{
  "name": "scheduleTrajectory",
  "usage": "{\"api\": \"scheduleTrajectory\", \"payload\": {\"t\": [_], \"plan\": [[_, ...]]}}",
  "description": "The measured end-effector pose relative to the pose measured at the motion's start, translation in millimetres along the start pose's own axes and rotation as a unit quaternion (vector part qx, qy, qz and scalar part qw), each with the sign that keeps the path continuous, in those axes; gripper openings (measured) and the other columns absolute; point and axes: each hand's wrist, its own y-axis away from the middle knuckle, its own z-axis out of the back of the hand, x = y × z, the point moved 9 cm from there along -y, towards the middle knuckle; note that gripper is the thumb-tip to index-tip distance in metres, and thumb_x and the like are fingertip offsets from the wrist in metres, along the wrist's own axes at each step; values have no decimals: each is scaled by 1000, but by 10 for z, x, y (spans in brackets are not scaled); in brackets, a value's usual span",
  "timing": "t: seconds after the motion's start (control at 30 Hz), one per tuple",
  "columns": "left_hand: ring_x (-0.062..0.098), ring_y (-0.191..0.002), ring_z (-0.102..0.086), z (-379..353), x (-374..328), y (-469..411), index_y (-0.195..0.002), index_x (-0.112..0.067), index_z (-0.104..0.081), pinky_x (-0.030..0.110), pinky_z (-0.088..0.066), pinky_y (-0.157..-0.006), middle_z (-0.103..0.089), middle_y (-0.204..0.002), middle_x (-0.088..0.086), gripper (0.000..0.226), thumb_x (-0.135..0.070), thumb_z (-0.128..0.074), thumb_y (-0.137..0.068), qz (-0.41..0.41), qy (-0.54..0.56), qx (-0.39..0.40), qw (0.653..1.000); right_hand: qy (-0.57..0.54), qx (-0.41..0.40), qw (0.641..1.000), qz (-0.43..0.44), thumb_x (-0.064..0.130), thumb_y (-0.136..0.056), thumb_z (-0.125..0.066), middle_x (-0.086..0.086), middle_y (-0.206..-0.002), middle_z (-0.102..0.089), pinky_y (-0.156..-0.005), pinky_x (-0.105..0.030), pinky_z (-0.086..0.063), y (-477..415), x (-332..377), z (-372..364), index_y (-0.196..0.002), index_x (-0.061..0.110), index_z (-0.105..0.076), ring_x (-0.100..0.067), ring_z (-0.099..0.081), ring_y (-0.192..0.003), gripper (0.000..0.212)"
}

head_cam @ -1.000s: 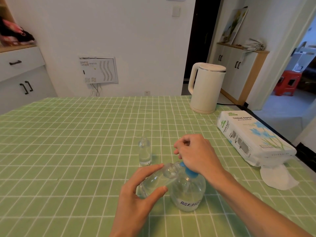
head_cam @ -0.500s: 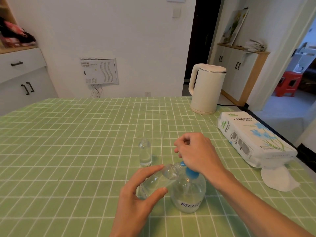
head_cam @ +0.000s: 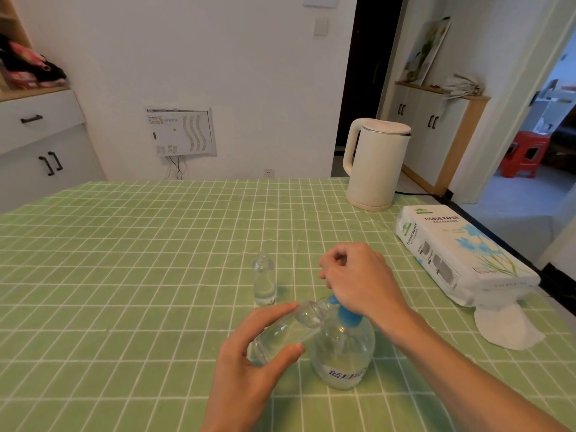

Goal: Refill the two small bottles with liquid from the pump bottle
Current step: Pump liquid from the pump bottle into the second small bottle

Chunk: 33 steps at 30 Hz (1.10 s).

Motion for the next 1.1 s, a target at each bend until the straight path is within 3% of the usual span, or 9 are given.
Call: {"api": "scheduleTrajectory", "payload": {"t": [0.43, 0.67, 0.9, 1.1], "plan": [[9, -119, -70, -8, -3, 4, -117, -39, -76, 15, -49, -103, -78, -121, -13, 57, -1, -87, -76, 3, 12, 0, 1000, -23, 17, 999, -20, 27, -106, -57, -6, -87, -83, -86, -54, -67, -4, -94, -91, -93, 13, -80, -31, -80, -86, 30], [9, -120, -70, -2, -6, 9, -118, -42, -75, 12, -48, -101, -77, -123, -14, 54, -9, -90, -78, 4, 10, 1, 1000, -15, 7, 1000, -14, 27, -106, -56, 0, -81, -82, -83, -52, -67, 9, -71, -50, -88, 19, -79, -25, -79, -82, 30], [7, -119, -70, 19, 1, 13, -115, -44, -75, 11, -48, -101, -78, -121, -15, 61, 0, -88, -76, 7, 5, -3, 1000, 5, 6, 1000, 6, 32, -105, -57, 0, -79, -81, -84, -51, -66, -13, 44, 16, -84, 20, -75, -25, -80, -88, 29], [8, -123, -69, -2, -8, -9, -119, -44, -74, 15, -48, -104, -77, -124, -15, 52, -16, -86, -76, 3, 18, 0, 1000, -15, 4, 1000, -4, 27, -105, -56, -3, -83, -82, -82, -54, -67, -2, -11, -20, -90, 17, -79, -30, -80, -83, 29]]}}
